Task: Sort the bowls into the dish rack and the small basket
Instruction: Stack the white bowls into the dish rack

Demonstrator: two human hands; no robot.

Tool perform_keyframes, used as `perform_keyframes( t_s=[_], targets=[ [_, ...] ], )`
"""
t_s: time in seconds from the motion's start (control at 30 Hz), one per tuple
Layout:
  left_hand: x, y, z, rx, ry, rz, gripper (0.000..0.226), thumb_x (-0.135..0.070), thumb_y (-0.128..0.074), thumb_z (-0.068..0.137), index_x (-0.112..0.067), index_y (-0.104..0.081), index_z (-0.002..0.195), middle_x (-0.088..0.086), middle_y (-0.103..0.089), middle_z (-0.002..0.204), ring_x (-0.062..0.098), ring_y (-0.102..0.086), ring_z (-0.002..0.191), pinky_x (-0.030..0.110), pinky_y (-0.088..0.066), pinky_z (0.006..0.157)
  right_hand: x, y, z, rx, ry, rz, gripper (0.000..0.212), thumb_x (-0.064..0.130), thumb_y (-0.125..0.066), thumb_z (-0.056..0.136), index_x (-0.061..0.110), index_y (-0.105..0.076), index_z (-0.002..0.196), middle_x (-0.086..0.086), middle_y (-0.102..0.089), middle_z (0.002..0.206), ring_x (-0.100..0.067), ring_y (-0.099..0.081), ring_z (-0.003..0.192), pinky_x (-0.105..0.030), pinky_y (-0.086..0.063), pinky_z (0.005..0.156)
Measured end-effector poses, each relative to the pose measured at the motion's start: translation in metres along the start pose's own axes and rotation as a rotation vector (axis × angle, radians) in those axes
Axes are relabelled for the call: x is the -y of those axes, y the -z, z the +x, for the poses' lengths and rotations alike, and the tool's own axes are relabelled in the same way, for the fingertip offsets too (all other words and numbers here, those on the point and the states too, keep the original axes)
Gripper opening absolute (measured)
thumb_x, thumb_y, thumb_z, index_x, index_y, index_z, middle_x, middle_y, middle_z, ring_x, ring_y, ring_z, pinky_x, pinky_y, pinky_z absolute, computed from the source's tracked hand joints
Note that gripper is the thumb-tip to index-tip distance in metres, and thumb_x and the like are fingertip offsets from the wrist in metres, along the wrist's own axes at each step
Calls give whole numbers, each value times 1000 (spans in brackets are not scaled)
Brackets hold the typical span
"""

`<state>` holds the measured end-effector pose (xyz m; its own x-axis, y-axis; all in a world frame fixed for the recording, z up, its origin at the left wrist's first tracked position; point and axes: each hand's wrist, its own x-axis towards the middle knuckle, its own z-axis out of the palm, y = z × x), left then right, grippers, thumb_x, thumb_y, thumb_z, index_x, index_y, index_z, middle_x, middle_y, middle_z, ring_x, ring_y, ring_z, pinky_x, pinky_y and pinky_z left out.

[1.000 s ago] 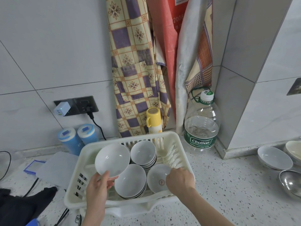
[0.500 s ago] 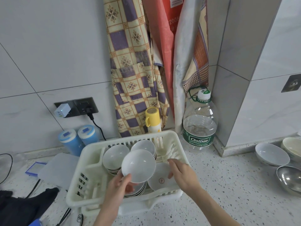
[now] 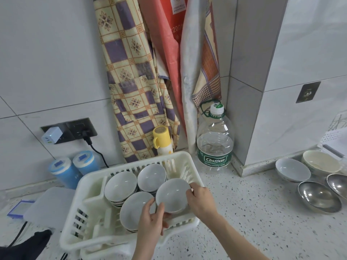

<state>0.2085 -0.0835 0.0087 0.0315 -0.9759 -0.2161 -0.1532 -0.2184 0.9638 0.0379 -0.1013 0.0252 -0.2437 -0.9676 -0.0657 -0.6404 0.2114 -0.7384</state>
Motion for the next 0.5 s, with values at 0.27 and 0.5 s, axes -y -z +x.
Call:
perform_keyframes(
  t_s=[0.27, 0.5],
  targets=[
    [5, -6, -11, 42, -50, 112, 20, -28, -64, 90, -31, -64, 110, 2, -75, 73, 6, -53, 49, 23, -44, 54, 6, -9, -1, -53, -34, -166, 13, 13, -40, 93, 12, -47, 83, 5, -42, 55, -10, -38, 46, -22, -24, 41],
    [9, -8, -15, 0, 6, 130, 42, -17, -69, 88, -29, -53, 125, -3, -76, 76, 12, -62, 58, 33, -54, 70, 7, -14, 0, 6, -66, -298, 27, 7, -40, 87, 15, -30, 63, 4, -36, 57, -9, -31, 46, -22, -20, 41]
  ],
)
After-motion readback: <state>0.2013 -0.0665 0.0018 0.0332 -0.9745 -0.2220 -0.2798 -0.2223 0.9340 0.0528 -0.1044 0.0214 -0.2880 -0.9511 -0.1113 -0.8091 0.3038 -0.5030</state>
